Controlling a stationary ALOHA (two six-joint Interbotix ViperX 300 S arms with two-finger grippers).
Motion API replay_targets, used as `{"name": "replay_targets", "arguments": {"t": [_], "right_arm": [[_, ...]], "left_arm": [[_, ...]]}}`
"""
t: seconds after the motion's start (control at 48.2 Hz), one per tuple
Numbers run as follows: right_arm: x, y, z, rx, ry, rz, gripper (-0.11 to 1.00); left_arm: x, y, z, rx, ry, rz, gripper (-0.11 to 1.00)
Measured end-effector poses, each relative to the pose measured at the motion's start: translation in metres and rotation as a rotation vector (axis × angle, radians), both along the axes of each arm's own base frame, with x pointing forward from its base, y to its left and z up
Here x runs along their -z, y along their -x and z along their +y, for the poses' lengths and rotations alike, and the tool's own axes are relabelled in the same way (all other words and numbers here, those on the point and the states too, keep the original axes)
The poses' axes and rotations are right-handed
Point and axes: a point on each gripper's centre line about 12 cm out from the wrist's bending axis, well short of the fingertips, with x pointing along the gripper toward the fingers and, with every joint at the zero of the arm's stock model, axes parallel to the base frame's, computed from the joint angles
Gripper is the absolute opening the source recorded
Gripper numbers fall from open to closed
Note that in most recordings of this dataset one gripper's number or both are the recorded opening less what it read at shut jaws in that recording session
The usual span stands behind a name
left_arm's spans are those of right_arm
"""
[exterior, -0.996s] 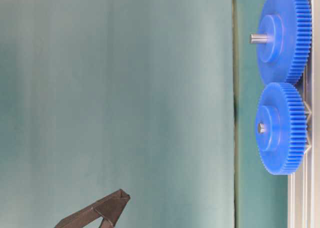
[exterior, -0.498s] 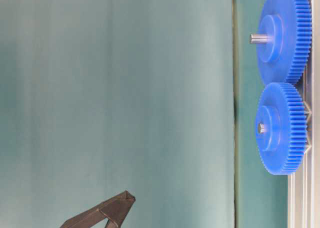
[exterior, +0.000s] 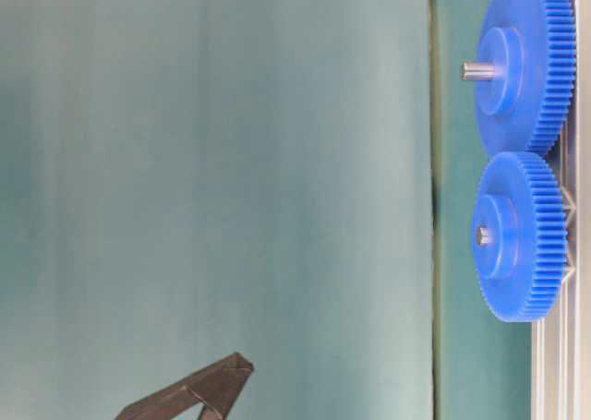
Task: Find the location of the shaft and insert the small gear.
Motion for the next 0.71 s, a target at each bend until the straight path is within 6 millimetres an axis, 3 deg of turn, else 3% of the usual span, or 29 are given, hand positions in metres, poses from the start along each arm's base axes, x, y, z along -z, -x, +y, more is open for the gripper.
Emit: {"name": "replay_targets", "arguments": {"t": [0.706], "right_arm": [[0.0, 0.0, 0.0, 0.0, 0.0, 0.0, 0.19]], "left_arm": [[0.0053, -0.0029, 0.0, 0.0, 0.0, 0.017, 0.01]]}}
